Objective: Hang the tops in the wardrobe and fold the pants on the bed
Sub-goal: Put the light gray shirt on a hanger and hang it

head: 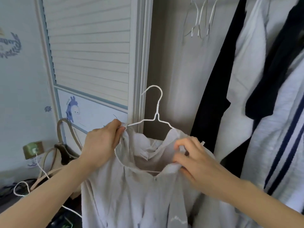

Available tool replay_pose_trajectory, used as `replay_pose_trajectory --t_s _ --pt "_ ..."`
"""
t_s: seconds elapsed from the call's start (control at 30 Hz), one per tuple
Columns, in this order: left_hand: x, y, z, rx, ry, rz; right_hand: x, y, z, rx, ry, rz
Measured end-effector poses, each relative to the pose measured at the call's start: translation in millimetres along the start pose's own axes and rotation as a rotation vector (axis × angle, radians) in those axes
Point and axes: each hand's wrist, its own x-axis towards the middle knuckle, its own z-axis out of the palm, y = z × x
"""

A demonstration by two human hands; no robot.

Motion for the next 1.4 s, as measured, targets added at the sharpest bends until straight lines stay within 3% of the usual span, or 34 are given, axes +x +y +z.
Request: replay_pose_trajectory --t_s 0.13,0.2,0.27,0.3,0.37,0.43,0.63,0.7,0.83,1.03,1.23,1.4 --pt "-1 -6 -6 -0.027 0.11 0.02 -7 -1 -9 0.279 -0.215 -0.057" --pt "0 -9 -10 -0.074 0.145 0.062 -5 10 -19 0.415 -0.092 0.052" --pt "2 -10 -14 -0.137 0.165 0.059 2 27 -27 0.329 0.189 0.188" --pt "2 -10 -16 -0.157 0.18 0.052 5 35 -30 0.273 0.246 0.279" --pt "4 -8 -18 -0.186 0.209 0.049 8 50 -32 0.203 0.161 0.374" --pt "6 -11 -20 -0.213 0.221 0.053 8 57 -27 0.218 0.016 0.329" --pt "15 -29 -22 -0.337 0.189 -0.01 7 65 -32 0.407 0.253 0.328" --pt "17 -26 -22 -0.347 0.195 -0.021 8 65 -36 0.296 0.271 0.341" --pt "24 -17 -22 -0.404 0.203 -0.047 8 60 -34 -0.302 0.233 0.251" --pt "34 3 -16 -0.42 0.115 0.105 7 66 -28 -0.493 0.356 0.217" --pt "43 -8 -10 -0.225 0.192 0.172 7 52 -54 -0.37 0.343 0.282" --pt "60 9 -6 -0.313 0.219 0.123 13 42 -98 -0.009 0.375 0.442"
